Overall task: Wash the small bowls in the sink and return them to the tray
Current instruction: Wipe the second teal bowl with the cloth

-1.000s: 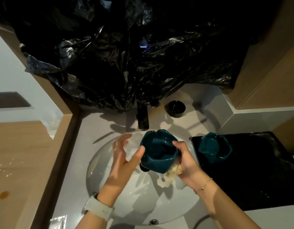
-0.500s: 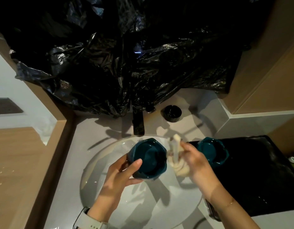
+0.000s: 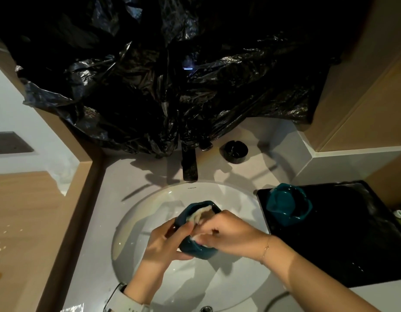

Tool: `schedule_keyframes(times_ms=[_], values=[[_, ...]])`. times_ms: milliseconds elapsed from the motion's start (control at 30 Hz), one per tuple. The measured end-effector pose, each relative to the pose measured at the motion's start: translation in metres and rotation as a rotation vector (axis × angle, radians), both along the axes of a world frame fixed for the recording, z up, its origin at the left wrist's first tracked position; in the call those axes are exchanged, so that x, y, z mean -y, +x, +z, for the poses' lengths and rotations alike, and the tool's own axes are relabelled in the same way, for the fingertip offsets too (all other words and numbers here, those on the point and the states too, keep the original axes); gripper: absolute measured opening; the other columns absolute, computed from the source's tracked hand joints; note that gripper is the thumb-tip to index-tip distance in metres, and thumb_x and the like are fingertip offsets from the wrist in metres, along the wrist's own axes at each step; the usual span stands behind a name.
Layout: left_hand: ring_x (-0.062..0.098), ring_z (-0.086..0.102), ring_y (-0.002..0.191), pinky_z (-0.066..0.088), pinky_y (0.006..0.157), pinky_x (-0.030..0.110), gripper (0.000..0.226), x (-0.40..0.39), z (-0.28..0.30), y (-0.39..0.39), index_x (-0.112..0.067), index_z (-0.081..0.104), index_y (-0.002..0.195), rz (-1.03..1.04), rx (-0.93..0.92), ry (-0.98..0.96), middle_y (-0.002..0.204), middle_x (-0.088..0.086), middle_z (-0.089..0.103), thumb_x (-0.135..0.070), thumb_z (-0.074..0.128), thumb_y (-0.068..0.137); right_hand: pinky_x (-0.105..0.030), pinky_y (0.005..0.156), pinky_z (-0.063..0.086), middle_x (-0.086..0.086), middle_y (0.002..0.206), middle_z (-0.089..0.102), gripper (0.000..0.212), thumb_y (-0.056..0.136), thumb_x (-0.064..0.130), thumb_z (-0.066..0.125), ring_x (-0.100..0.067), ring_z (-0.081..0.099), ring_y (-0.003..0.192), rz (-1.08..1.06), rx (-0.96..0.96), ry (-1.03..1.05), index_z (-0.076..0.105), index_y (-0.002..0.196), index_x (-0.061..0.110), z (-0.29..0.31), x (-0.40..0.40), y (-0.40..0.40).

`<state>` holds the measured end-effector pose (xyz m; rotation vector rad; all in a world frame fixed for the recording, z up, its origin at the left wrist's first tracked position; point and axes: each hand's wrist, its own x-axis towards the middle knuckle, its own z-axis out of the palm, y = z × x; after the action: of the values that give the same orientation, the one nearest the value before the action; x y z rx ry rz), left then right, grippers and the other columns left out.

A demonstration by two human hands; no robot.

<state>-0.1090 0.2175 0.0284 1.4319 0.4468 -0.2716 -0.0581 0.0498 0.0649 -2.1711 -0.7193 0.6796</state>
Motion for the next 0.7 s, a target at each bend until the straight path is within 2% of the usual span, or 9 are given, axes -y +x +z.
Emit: schedule_keyframes(times_ms=[100,200,267,333,400,433,533,633,700], values=[[0.029,0.073,0.083,0.061,0.064,0.042,0.017,0.002,-0.004,-0.002,-0.011,0.073,0.097,0.005,-0.026,0.012,0.088,0.016,0.073,-0.017,0.076,0.082,-0.024,0.063,0.037,0.005,0.061,0.055,0.023,0.088,0.029,0.056,-0.005,0.041,0.061,0.101,-0.099,-0.206,0.072,0.080,0.014,0.010,0.007,0.005],[0.032,0.072,0.087,0.062,0.064,0.042,0.019,0.009,-0.007,-0.006,-0.009,0.073,0.097,-0.004,-0.084,-0.014,0.091,0.019,0.072,-0.020,0.076,0.082,-0.036,0.066,0.043,-0.007,0.068,0.054,0.025,0.084,0.026,0.052,-0.017,0.046,0.065,0.149,0.108,-0.431,0.066,0.077,0.007,0.007,0.006,0.014],[0.031,0.072,0.088,0.062,0.065,0.042,0.013,0.011,-0.006,-0.005,-0.010,0.073,0.096,-0.012,-0.087,-0.003,0.093,0.018,0.073,-0.018,0.072,0.086,-0.033,0.072,0.046,-0.007,0.082,0.062,0.021,0.087,0.021,0.051,-0.023,0.055,0.077,0.150,0.189,-0.463,0.068,0.087,0.010,0.001,0.002,0.012],[0.027,0.072,0.086,0.062,0.065,0.040,0.011,0.011,-0.006,-0.003,-0.011,0.074,0.095,-0.012,-0.081,0.022,0.090,0.014,0.074,-0.017,0.070,0.087,-0.022,0.074,0.045,-0.014,0.102,0.064,0.025,0.091,0.018,0.050,-0.027,0.056,0.085,0.063,0.172,-0.434,0.067,0.103,0.006,-0.002,-0.005,0.008],[0.024,0.072,0.084,0.062,0.064,0.040,0.009,0.013,-0.007,-0.001,-0.013,0.074,0.094,0.017,-0.062,0.081,0.087,0.011,0.075,-0.018,0.071,0.086,-0.006,0.060,0.035,-0.028,0.109,0.059,0.027,0.095,0.005,0.044,-0.033,0.053,0.087,-0.056,0.058,-0.362,0.060,0.111,-0.009,-0.005,-0.012,0.004],[0.025,0.072,0.084,0.062,0.063,0.042,0.008,0.014,-0.010,0.001,-0.015,0.074,0.092,0.027,-0.050,0.128,0.086,0.011,0.074,-0.019,0.072,0.085,-0.008,0.058,0.033,-0.029,0.109,0.059,0.026,0.095,0.003,0.042,-0.036,0.054,0.092,-0.098,0.028,-0.363,0.059,0.110,-0.009,-0.009,-0.014,0.001],[0.026,0.072,0.079,0.062,0.061,0.044,0.006,0.021,-0.016,0.003,-0.022,0.074,0.089,0.021,-0.027,0.219,0.081,0.009,0.073,-0.022,0.074,0.084,-0.025,0.061,0.037,-0.015,0.093,0.065,0.017,0.089,0.008,0.046,-0.027,0.059,0.081,-0.201,-0.038,-0.451,0.063,0.091,0.006,-0.019,-0.013,-0.003],[0.023,0.072,0.076,0.062,0.061,0.044,0.004,0.024,-0.019,0.003,-0.027,0.075,0.081,0.016,-0.029,0.236,0.075,0.004,0.073,-0.027,0.078,0.079,-0.026,0.057,0.042,-0.007,0.069,0.062,0.023,0.087,0.020,0.052,-0.019,0.059,0.067,-0.288,-0.237,-0.301,0.059,0.067,0.010,-0.030,0.000,-0.001],[0.020,0.072,0.076,0.062,0.063,0.045,0.006,0.026,-0.017,0.001,-0.028,0.076,0.079,0.015,-0.038,0.195,0.075,0.002,0.073,-0.032,0.079,0.076,-0.022,0.058,0.038,-0.003,0.062,0.054,0.034,0.092,0.029,0.056,-0.012,0.049,0.061,-0.380,-0.369,-0.134,0.059,0.065,0.009,-0.030,0.014,-0.003]])
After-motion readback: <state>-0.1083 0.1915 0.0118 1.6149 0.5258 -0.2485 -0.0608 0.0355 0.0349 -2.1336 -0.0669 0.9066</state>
